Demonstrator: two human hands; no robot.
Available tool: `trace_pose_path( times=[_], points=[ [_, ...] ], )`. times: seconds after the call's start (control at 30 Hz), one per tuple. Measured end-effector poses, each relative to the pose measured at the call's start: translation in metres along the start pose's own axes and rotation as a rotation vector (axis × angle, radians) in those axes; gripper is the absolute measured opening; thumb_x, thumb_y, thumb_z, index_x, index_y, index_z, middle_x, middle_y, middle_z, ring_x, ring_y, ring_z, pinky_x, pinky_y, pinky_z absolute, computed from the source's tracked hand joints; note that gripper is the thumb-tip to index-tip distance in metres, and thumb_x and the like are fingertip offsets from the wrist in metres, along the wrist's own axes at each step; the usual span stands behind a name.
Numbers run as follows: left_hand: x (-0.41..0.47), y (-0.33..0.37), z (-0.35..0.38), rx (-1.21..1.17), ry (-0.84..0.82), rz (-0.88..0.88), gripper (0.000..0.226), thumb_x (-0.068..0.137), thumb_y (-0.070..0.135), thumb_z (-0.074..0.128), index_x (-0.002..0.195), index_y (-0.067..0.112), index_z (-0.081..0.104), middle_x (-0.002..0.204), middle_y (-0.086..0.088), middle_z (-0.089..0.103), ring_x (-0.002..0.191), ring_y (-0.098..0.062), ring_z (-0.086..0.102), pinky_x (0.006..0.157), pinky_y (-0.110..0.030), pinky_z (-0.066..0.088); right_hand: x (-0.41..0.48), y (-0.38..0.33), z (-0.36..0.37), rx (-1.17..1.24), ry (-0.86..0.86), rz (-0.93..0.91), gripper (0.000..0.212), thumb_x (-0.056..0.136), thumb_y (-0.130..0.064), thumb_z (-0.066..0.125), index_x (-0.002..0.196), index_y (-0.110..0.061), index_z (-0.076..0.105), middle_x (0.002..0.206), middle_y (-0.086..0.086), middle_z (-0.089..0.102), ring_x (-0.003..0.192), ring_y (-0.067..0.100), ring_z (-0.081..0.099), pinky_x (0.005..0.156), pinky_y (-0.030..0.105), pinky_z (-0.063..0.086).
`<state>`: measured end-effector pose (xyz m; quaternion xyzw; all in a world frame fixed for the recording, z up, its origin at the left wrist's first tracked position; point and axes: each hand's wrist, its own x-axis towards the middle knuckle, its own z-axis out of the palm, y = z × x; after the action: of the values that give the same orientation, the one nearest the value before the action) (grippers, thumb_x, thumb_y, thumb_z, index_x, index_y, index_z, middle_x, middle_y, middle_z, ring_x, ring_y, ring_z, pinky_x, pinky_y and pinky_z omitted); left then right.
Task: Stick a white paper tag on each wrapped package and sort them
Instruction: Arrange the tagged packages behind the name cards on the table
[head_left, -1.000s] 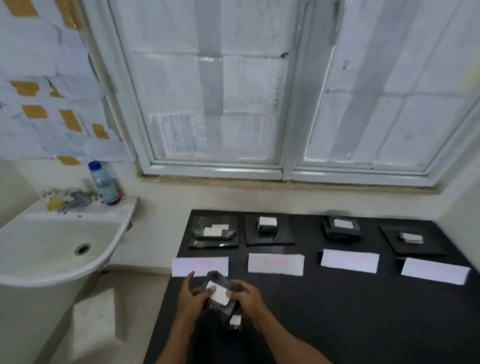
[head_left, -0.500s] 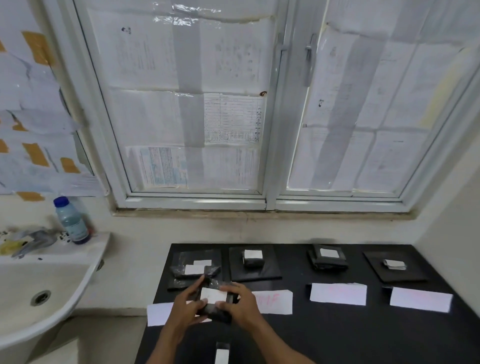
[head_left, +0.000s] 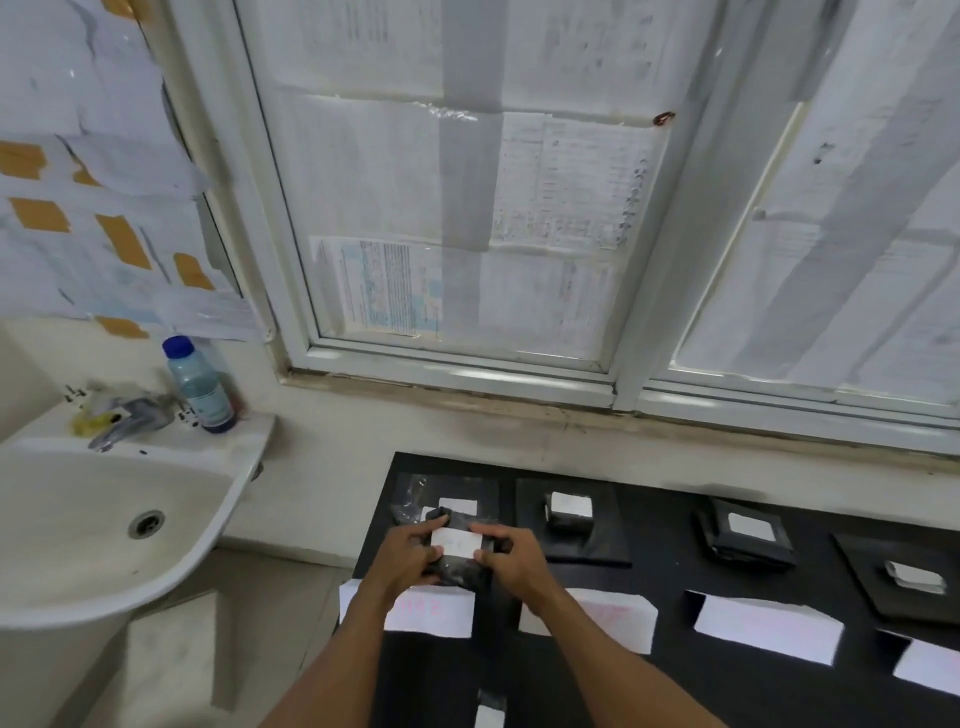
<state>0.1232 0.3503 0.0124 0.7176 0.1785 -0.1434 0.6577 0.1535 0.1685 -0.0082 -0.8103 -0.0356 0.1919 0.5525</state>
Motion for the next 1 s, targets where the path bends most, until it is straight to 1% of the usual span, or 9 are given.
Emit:
trace_pose_path(
  times=[0.17, 0.27, 0.4, 0.47, 0.57, 0.67, 0.87, 0.93, 1.0],
  points=[
    [0.052, -0.003, -0.003, 0.025, 0.073, 0.006, 0.048, 0.089, -0.007, 0.057, 0.131, 0.014, 0.058, 0.126, -0.015, 0.052, 0.105, -0.027, 0.056, 0.07, -0.029, 0.061, 0.053, 0.002, 0.004, -0.093, 0.039, 0.015, 0.036, 0.085, -0.005, 0.067, 0.118, -0.019, 0.067, 0.128, 0.005, 0.059, 0.116, 0.018, 0.056, 0.094, 0.026, 0.053],
    [0.088, -0.004, -0.005, 0.022, 0.142, 0.013, 0.047, 0.088, -0.005, 0.058, 0.129, 0.019, 0.06, 0.127, -0.014, 0.054, 0.11, -0.03, 0.057, 0.075, -0.036, 0.061, 0.09, -0.001, 0.003, -0.117, 0.079, -0.001, 0.035, 0.084, -0.003, 0.066, 0.115, -0.018, 0.068, 0.123, 0.004, 0.062, 0.112, 0.017, 0.057, 0.095, 0.023, 0.051],
    [0.134, -0.004, -0.006, 0.064, 0.213, 0.022, 0.048, 0.085, -0.004, 0.061, 0.123, 0.026, 0.063, 0.125, -0.012, 0.061, 0.107, -0.025, 0.061, 0.085, -0.041, 0.059, 0.136, -0.002, -0.001, -0.148, 0.097, -0.004, 0.038, 0.081, 0.004, 0.065, 0.115, -0.013, 0.067, 0.116, 0.0, 0.063, 0.106, 0.009, 0.054, 0.078, -0.001, 0.04],
    [0.156, -0.005, -0.007, 0.104, 0.238, 0.013, 0.048, 0.084, -0.004, 0.062, 0.123, 0.023, 0.064, 0.122, -0.01, 0.064, 0.104, -0.023, 0.063, 0.086, -0.04, 0.058, 0.157, 0.004, -0.001, -0.153, 0.109, 0.014, 0.04, 0.081, 0.006, 0.065, 0.117, -0.011, 0.065, 0.116, 0.002, 0.063, 0.108, 0.011, 0.056, 0.073, -0.006, 0.037],
    [0.179, -0.005, -0.007, 0.166, 0.255, -0.002, 0.047, 0.084, -0.003, 0.062, 0.123, 0.021, 0.064, 0.121, -0.007, 0.065, 0.102, -0.019, 0.063, 0.088, -0.036, 0.057, 0.181, 0.016, 0.002, -0.161, 0.124, 0.051, 0.042, 0.081, 0.005, 0.065, 0.119, -0.011, 0.064, 0.119, 0.003, 0.064, 0.104, 0.007, 0.055, 0.077, -0.004, 0.036],
    [0.192, -0.01, -0.006, 0.282, 0.272, -0.02, 0.046, 0.087, 0.001, 0.061, 0.127, 0.022, 0.062, 0.119, 0.0, 0.062, 0.105, -0.019, 0.061, 0.095, -0.03, 0.051, 0.194, 0.026, 0.007, -0.167, 0.128, 0.099, 0.04, 0.084, -0.002, 0.067, 0.121, -0.016, 0.064, 0.123, 0.001, 0.063, 0.109, 0.01, 0.058, 0.09, 0.008, 0.036],
    [0.199, -0.011, -0.005, 0.422, 0.29, -0.072, 0.049, 0.081, 0.003, 0.06, 0.126, 0.022, 0.062, 0.117, -0.008, 0.067, 0.096, -0.021, 0.063, 0.082, -0.029, 0.052, 0.196, 0.03, 0.008, -0.19, 0.098, 0.137, 0.038, 0.086, -0.009, 0.068, 0.123, -0.019, 0.064, 0.127, 0.003, 0.063, 0.111, 0.017, 0.061, 0.099, 0.017, 0.042],
    [0.193, -0.002, -0.002, 0.495, 0.271, -0.068, 0.05, 0.078, -0.001, 0.056, 0.125, 0.016, 0.062, 0.117, -0.011, 0.066, 0.101, -0.026, 0.063, 0.083, -0.031, 0.051, 0.188, 0.027, 0.006, -0.232, 0.07, 0.132, 0.04, 0.085, -0.007, 0.068, 0.124, -0.016, 0.063, 0.129, 0.004, 0.062, 0.115, 0.018, 0.059, 0.098, 0.013, 0.038],
    [0.184, 0.004, 0.003, 0.539, 0.248, -0.088, 0.057, 0.08, -0.002, 0.055, 0.134, 0.015, 0.053, 0.127, -0.012, 0.06, 0.115, -0.029, 0.058, 0.092, -0.033, 0.048, 0.176, 0.021, 0.004, -0.259, 0.051, 0.127, 0.048, 0.085, -0.007, 0.067, 0.131, -0.015, 0.057, 0.133, 0.006, 0.058, 0.122, 0.02, 0.054, 0.101, 0.017, 0.036]
  ],
)
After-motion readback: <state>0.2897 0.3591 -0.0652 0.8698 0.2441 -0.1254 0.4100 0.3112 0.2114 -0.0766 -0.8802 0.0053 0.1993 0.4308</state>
